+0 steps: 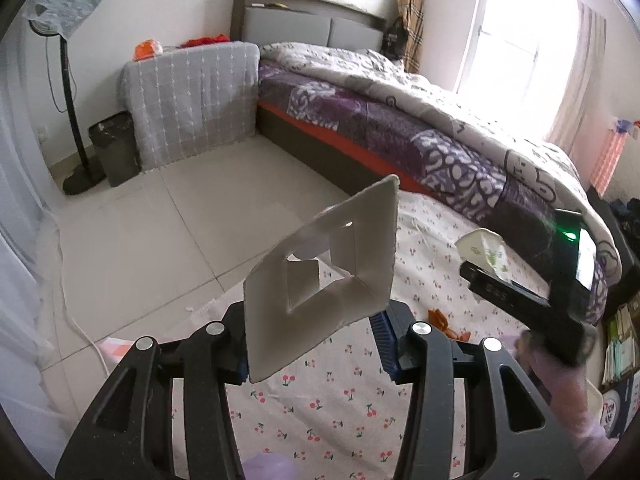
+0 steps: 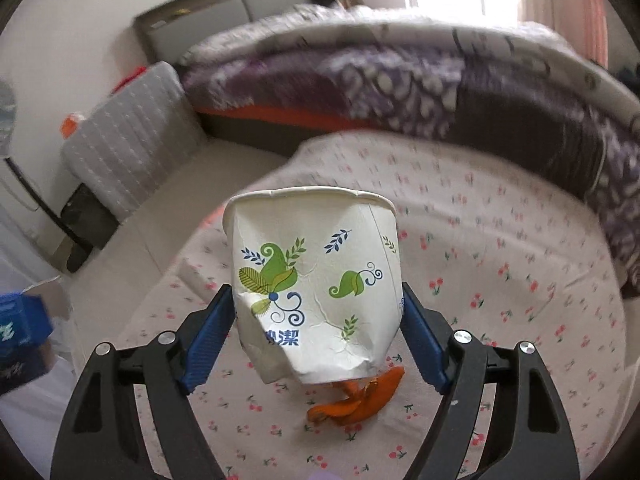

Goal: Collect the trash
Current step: 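Grasp the white leaf-print paper cup with right tool while left tool holds the carton, then carry the paper cup toward the white bin with right tool while left tool carries the carton, then open both tools over the white bin to drop the cup and carton, then grasp an orange peel piece on the sheet with the left tool, then grasp the second orange peel with right tool while left tool holds its peel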

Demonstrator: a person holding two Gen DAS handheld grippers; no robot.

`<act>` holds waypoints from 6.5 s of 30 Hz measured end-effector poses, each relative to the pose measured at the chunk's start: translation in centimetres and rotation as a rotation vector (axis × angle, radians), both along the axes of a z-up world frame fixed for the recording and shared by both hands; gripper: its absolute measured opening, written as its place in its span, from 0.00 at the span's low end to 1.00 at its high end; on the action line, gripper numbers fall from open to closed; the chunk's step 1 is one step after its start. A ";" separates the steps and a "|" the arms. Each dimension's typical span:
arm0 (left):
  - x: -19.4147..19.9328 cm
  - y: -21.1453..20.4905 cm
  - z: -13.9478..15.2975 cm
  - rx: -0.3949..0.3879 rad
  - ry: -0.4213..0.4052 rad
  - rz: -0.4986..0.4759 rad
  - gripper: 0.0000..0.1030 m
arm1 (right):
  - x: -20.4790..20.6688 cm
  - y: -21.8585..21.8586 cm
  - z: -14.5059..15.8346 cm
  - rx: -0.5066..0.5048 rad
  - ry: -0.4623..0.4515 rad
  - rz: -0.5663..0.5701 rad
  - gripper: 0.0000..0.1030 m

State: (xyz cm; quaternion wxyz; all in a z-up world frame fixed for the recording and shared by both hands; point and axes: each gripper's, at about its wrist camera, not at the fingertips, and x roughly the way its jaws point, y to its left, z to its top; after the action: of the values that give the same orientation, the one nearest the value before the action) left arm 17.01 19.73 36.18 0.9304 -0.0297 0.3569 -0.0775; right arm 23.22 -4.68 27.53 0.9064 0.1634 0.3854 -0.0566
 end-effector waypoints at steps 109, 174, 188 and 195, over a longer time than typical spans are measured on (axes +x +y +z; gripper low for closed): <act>-25.4 -46.8 -8.1 0.096 0.040 -0.908 0.85 | -45.6 -37.7 2.5 0.029 -0.062 -0.883 0.91; 2.9 -2.4 -7.5 0.063 0.181 -0.028 0.19 | -3.1 -1.4 -7.2 -0.113 0.160 0.140 0.91; 3.3 0.7 -8.7 0.054 0.210 0.021 0.19 | 1.5 1.3 -10.7 -0.071 0.190 0.122 0.32; 3.0 1.3 -7.9 0.055 0.168 0.050 0.19 | 0.8 1.1 -8.7 -0.056 0.133 0.112 0.23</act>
State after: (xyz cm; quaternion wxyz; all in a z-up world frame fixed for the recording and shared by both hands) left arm 19.97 21.00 28.30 0.8994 -0.0197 0.4347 -0.0417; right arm 24.03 -3.56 18.81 0.8848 0.1118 0.4516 -0.0272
